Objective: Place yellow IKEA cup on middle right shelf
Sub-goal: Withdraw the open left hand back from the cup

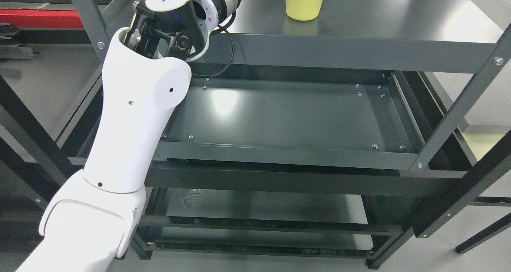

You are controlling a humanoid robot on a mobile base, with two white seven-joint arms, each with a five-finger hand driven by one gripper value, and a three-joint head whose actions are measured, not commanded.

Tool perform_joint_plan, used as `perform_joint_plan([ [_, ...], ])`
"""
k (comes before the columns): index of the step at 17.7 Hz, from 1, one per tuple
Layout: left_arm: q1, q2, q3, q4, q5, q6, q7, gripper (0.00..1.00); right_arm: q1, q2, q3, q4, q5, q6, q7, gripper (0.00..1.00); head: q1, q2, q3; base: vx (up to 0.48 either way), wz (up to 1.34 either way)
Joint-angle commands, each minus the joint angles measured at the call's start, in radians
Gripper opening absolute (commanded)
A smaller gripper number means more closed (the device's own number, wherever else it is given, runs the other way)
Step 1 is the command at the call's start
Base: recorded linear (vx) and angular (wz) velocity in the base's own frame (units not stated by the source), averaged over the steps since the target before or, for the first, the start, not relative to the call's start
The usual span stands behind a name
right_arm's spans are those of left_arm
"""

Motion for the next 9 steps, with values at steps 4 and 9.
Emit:
perform_joint_plan([
  [4,-0.001,0.017,0.081,-0.159,-0.01,0.026,-0.144,0.99,0.014,-0.017,0.017,0.0,-0.025,0.001,-0.001,0.99,0.0,0.0,0.0,0.0,0.0],
  [9,0.008,0.017,0.109,-0.177,0.018,0.134,-0.471,0.99,0.014,-0.017,0.017,0.0,-0.025,0.001,-0.001,0.99,0.0,0.0,0.0,0.0,0.0],
])
